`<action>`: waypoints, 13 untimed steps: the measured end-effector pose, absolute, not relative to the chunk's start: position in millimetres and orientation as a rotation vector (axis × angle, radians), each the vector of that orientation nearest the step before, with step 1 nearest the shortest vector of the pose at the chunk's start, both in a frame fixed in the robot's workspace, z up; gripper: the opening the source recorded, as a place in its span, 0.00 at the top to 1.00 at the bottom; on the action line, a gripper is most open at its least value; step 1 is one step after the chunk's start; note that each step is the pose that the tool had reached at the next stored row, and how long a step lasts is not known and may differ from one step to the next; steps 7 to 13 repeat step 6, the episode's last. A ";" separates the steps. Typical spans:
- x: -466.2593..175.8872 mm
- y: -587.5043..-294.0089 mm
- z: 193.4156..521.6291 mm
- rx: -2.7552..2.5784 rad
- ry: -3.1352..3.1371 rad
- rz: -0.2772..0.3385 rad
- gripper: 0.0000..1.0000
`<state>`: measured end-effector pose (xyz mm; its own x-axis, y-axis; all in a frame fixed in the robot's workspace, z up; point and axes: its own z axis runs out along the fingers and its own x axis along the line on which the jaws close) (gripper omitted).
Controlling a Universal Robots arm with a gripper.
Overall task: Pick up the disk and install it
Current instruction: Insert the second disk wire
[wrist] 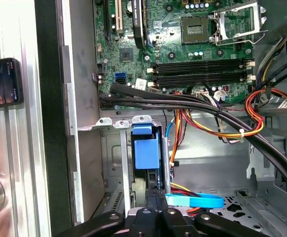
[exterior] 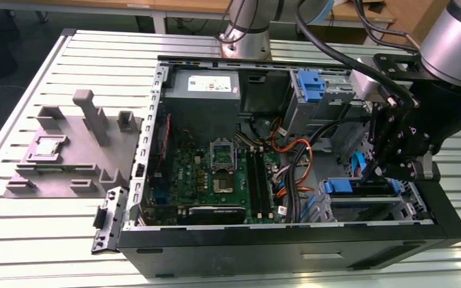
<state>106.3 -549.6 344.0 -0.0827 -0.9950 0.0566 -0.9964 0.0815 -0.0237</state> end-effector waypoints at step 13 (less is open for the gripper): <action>106.3 -549.6 344.0 2.110 -2.291 0.086 0.90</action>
